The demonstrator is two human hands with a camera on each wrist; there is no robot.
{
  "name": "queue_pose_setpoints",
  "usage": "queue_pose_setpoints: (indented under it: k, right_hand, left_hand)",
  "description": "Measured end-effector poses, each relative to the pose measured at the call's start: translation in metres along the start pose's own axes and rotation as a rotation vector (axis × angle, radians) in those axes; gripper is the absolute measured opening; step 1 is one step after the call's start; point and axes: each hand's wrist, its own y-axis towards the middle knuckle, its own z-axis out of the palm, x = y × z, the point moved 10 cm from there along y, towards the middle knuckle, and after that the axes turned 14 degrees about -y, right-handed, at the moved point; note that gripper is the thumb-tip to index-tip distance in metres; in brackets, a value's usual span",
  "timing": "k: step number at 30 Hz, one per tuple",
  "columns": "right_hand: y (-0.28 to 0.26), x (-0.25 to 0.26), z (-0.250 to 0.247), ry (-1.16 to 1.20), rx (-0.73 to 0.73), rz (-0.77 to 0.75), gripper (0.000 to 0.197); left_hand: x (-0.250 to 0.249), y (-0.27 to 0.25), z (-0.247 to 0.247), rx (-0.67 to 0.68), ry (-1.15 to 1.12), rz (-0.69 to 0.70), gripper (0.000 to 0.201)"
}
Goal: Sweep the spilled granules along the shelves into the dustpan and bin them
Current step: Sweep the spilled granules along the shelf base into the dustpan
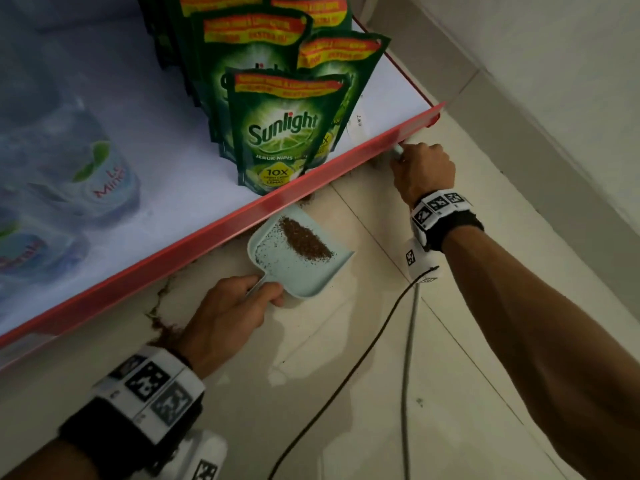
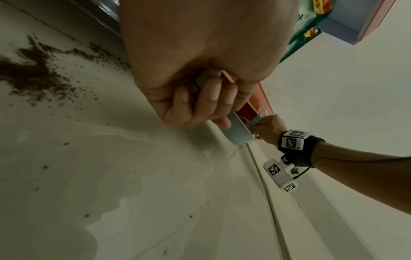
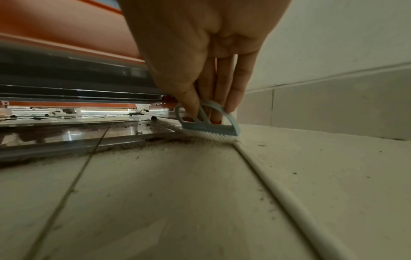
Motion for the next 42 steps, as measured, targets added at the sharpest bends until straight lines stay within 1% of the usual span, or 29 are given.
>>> queue_pose_setpoints:
  k: [4,7,9,11,13,15,17,19,20,23,25,27,29,31,32,33,34,36,38,39,40,42]
  right_hand:
    - [-0.039,0.026,-0.010,0.050,0.009,-0.177,0.027]
    - [-0.082,0.048,-0.024,0.130,-0.018,-0.359,0.026]
    - [-0.096,0.054,-0.032,0.137,-0.068,-0.453,0.026]
    - [-0.086,0.046,-0.037,0.121,-0.129,-0.422,0.026]
    - [-0.061,0.032,-0.034,0.076,-0.149,-0.306,0.026]
    - [-0.039,0.021,-0.025,-0.004,-0.084,-0.192,0.023]
    - [-0.035,0.023,-0.016,-0.042,0.011,-0.160,0.022]
    - [-0.050,0.040,-0.011,-0.020,0.071,-0.229,0.026]
    - [-0.064,0.051,-0.013,0.009,0.070,-0.286,0.027]
    - [-0.107,0.079,-0.029,0.145,-0.020,-0.458,0.025]
    - [-0.120,0.081,-0.042,0.161,-0.101,-0.486,0.023]
    - [-0.112,0.070,-0.050,0.147,-0.165,-0.418,0.018]
    - [-0.091,0.051,-0.049,0.104,-0.175,-0.285,0.016]
    - [-0.072,0.032,-0.039,0.043,-0.083,-0.150,0.019]
    - [-0.068,0.027,-0.032,0.024,-0.023,-0.115,0.020]
    - [-0.070,0.028,-0.026,0.020,0.030,-0.115,0.021]
    - [-0.075,0.035,-0.023,0.034,0.065,-0.150,0.021]
    - [-0.097,0.058,-0.024,0.105,0.088,-0.271,0.023]
    - [-0.122,0.077,-0.036,0.214,0.037,-0.399,0.024]
    - [-0.130,0.082,-0.045,0.247,-0.015,-0.433,0.024]
    - [-0.133,0.081,-0.054,0.267,-0.068,-0.434,0.024]
    - [-0.122,0.070,-0.061,0.267,-0.140,-0.364,0.025]
  left_hand:
    - [0.010,-0.006,-0.004,-0.006,0.030,0.001,0.032]
    - [0.018,-0.012,-0.011,-0.021,0.008,0.012,0.031]
    - [0.025,-0.016,-0.014,-0.028,-0.009,0.010,0.032]
    - [0.031,-0.019,-0.015,-0.032,-0.008,0.007,0.032]
    - [0.035,-0.023,-0.015,-0.031,-0.012,0.007,0.031]
    - [0.037,-0.024,-0.012,-0.014,-0.025,0.004,0.031]
    - [0.037,-0.025,-0.008,-0.007,-0.024,0.008,0.031]
    - [0.033,-0.024,-0.006,-0.011,-0.025,0.018,0.031]
    - [0.031,-0.023,-0.005,-0.010,-0.033,0.024,0.031]
    - [0.028,-0.022,-0.004,-0.015,-0.056,0.035,0.030]
    - [0.029,-0.022,-0.006,-0.020,-0.058,0.040,0.029]
    - [0.031,-0.023,-0.008,-0.019,-0.043,0.048,0.028]
    - [0.032,-0.024,-0.009,-0.014,-0.033,0.049,0.028]
    - [0.032,-0.024,-0.007,-0.003,-0.030,0.045,0.030]
    - [0.032,-0.023,-0.006,-0.001,-0.029,0.043,0.030]
    - [0.030,-0.023,-0.004,-0.004,-0.031,0.041,0.030]
    - [0.029,-0.023,-0.003,-0.007,-0.037,0.039,0.031]
    - [0.026,-0.022,0.000,-0.008,-0.045,0.038,0.033]
    - [0.025,-0.022,-0.001,-0.015,-0.040,0.037,0.032]
    - [0.024,-0.022,-0.002,-0.018,-0.038,0.036,0.031]
    - [0.025,-0.023,-0.004,-0.020,-0.037,0.035,0.031]
    - [0.027,-0.023,-0.007,-0.022,-0.034,0.032,0.031]
